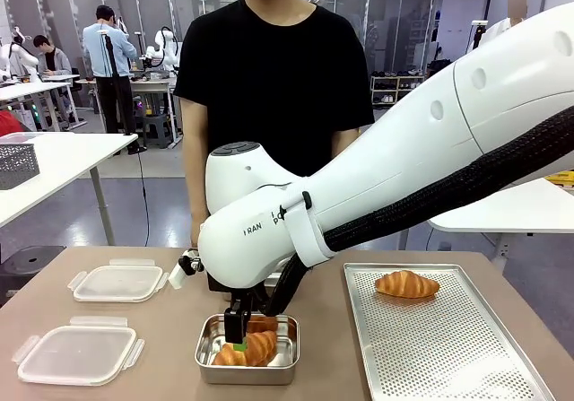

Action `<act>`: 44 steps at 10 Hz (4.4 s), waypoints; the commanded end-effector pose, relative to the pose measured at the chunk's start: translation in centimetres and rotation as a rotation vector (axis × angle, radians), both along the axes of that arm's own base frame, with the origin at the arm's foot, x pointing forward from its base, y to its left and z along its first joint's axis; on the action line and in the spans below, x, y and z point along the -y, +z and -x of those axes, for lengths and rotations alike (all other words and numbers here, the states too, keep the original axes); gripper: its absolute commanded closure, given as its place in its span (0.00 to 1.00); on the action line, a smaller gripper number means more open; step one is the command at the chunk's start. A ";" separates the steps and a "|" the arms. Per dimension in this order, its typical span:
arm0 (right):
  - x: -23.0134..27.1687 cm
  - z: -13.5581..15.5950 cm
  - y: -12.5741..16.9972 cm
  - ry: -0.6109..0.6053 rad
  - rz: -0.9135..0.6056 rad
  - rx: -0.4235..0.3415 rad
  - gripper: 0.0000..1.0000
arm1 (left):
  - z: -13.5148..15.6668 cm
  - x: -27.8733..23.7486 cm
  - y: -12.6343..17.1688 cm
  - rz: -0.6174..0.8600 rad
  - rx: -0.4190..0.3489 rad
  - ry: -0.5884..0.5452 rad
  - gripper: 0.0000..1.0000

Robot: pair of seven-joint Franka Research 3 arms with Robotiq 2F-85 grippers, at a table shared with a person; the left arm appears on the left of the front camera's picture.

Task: Place the bread into the airtight container.
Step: Pick up a Butter Roll and place it into an empty Airtight Container.

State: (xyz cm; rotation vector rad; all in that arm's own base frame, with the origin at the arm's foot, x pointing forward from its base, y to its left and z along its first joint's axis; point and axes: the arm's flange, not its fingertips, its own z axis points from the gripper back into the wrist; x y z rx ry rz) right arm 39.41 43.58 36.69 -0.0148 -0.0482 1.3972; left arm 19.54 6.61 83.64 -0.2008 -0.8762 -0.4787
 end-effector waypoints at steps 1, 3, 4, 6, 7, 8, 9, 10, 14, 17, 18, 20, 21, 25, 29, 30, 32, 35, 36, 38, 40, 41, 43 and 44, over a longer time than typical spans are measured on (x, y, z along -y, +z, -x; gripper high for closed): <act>1.2 0.2 3.1 -0.015 0.014 0.019 0.02 | 0.0 0.0 0.2 -0.002 0.002 0.001 0.00; 3.3 0.9 9.2 -0.054 0.001 -0.017 0.02 | 0.0 0.0 0.2 -0.002 0.002 0.001 0.00; 4.7 1.0 12.4 -0.080 0.004 0.016 0.02 | 0.0 0.0 0.2 -0.002 0.002 0.001 0.00; 8.8 1.7 18.2 -0.139 -0.013 0.030 0.02 | 0.0 0.0 0.2 -0.002 0.002 0.001 0.00; 11.5 2.6 20.4 -0.166 -0.040 0.006 0.02 | 0.0 0.0 0.2 -0.002 0.002 0.001 0.00; 14.6 3.7 22.3 -0.232 -0.055 0.035 0.02 | 0.0 0.0 0.2 -0.002 0.002 0.001 0.00; 17.9 4.8 24.1 -0.294 -0.086 0.068 0.02 | 0.0 0.0 0.2 -0.002 0.002 0.001 0.00; 21.6 5.9 25.7 -0.385 -0.142 0.095 0.02 | 0.0 0.0 0.2 -0.002 0.002 0.001 0.00; 33.4 6.0 24.0 -0.635 -0.314 0.153 0.02 | 0.0 0.0 0.2 -0.002 0.002 0.001 0.00; 37.8 -1.4 16.4 -0.534 -0.439 0.109 0.02 | 0.0 0.0 0.2 -0.002 0.002 0.001 0.00; 38.0 -4.0 13.8 -0.519 -0.437 0.106 0.02 | 0.0 0.0 0.2 -0.002 0.002 0.001 0.00; 38.0 -7.1 10.2 -0.411 -0.450 0.088 0.02 | 0.0 0.0 0.2 -0.002 0.002 0.001 0.00; 37.3 -7.9 9.2 -0.357 -0.429 0.087 0.02 | 0.0 0.0 0.2 -0.002 0.002 0.001 0.00; 31.9 -11.3 8.1 -0.308 -0.448 0.127 0.02 | 0.0 0.0 0.2 -0.002 0.002 0.001 0.00; 55.1 7.3 8.0 -0.659 -0.881 0.323 0.02 | 0.0 0.0 0.2 -0.002 0.002 0.001 0.00; 58.1 9.4 6.6 -0.756 -0.928 0.321 0.02 | 0.0 0.0 0.2 -0.002 0.002 0.001 0.00; 63.4 12.8 3.6 -0.888 -1.113 0.335 0.02 | 0.0 0.0 0.2 -0.002 0.002 0.001 0.00; 66.7 15.6 -1.8 -1.009 -1.251 0.305 0.02 | 0.0 0.0 0.2 -0.002 0.002 0.001 0.00; 66.2 15.6 -2.2 -0.987 -1.261 0.312 0.02 | 0.0 0.0 0.2 -0.002 0.002 0.001 0.00; 71.2 15.2 -0.1 -1.040 -1.243 0.297 0.02 | 0.0 0.0 0.2 -0.002 0.002 0.001 0.00; 71.2 15.2 -0.1 -1.040 -1.243 0.297 0.02 | 0.0 0.0 0.2 -0.002 0.002 0.001 0.00; 71.2 15.2 -0.1 -1.040 -1.243 0.297 0.02 | 0.0 0.0 0.2 -0.002 0.002 0.001 0.00; 71.2 15.2 -0.1 -1.040 -1.243 0.297 0.02 | 0.0 0.0 0.2 -0.002 0.002 0.001 0.00; 71.2 15.2 -0.1 -1.040 -1.243 0.297 0.02 | 0.0 0.0 0.2 -0.002 0.002 0.001 0.00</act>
